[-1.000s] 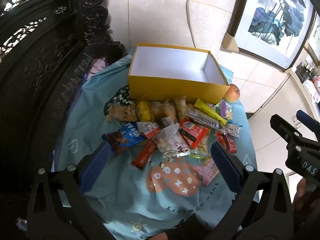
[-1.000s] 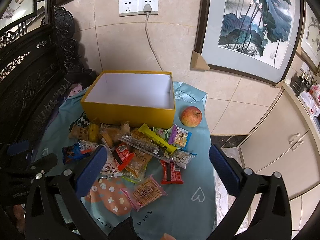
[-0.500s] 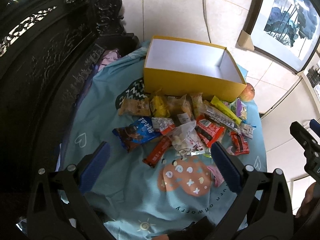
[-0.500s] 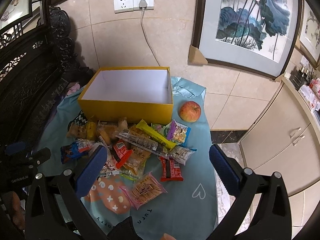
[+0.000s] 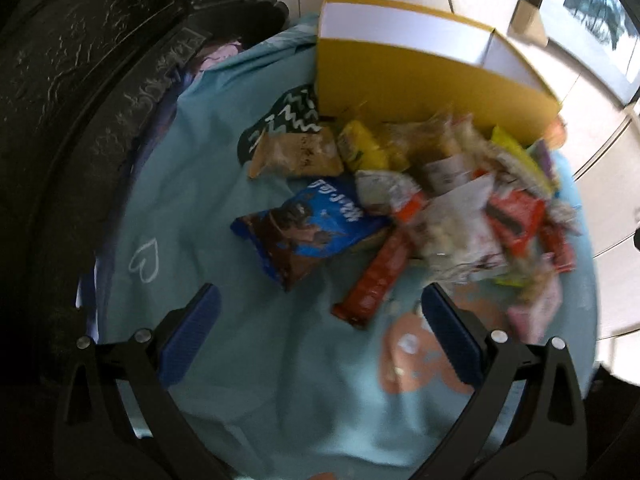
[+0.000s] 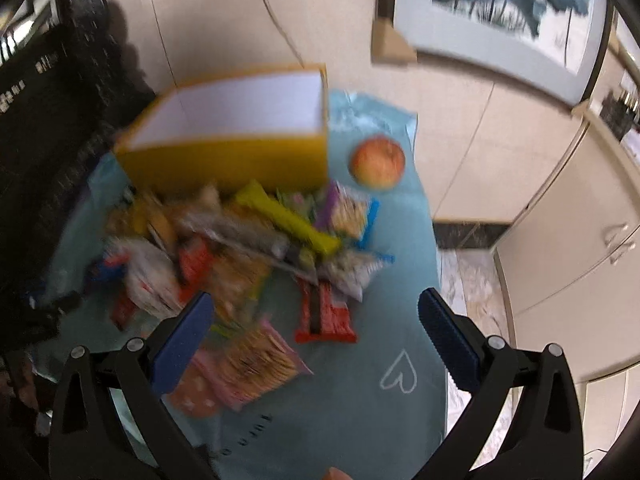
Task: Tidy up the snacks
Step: 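Grasp the blue cookie bag with the left tool while the right tool grasps the red packet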
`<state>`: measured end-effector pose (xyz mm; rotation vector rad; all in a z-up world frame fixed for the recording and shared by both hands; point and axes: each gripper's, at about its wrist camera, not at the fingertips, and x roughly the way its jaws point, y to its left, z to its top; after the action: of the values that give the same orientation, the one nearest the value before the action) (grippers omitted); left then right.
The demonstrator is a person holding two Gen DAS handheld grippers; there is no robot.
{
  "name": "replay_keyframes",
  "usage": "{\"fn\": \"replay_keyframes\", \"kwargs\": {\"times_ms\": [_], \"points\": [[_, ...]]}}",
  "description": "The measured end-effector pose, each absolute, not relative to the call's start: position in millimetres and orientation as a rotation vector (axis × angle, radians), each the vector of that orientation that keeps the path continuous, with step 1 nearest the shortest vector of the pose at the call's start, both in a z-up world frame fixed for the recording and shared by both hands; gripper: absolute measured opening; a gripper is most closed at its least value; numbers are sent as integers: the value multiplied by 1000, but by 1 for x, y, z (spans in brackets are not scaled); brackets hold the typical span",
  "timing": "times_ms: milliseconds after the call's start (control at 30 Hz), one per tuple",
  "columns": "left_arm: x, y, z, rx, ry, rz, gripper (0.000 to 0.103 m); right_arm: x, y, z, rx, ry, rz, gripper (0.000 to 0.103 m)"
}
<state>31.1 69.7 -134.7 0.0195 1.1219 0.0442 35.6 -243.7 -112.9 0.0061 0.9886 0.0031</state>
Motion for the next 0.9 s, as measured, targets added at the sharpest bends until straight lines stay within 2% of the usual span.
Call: {"fn": "replay_keyframes", "kwargs": {"times_ms": [567, 600, 667, 767, 833, 900], "points": [[102, 82, -209, 6, 1107, 106, 101, 104, -232, -198, -82, 1127, -25, 102], [102, 81, -210, 3, 1091, 109, 101, 108, -232, -208, -95, 1155, -37, 99], [102, 86, -213, -24, 1055, 100, 101, 114, -235, -234, -73, 1254, -34, 83], [95, 96, -219, -102, 1008, 68, 101, 110, -243, -234, -18, 1223, -7, 75], [95, 95, -219, -86, 1009, 59, 101, 110, -240, -228, -37, 1219, 27, 51], [100, 95, -217, -77, 1040, 58, 101, 110, -242, -226, -33, 1225, 22, 45]]}}
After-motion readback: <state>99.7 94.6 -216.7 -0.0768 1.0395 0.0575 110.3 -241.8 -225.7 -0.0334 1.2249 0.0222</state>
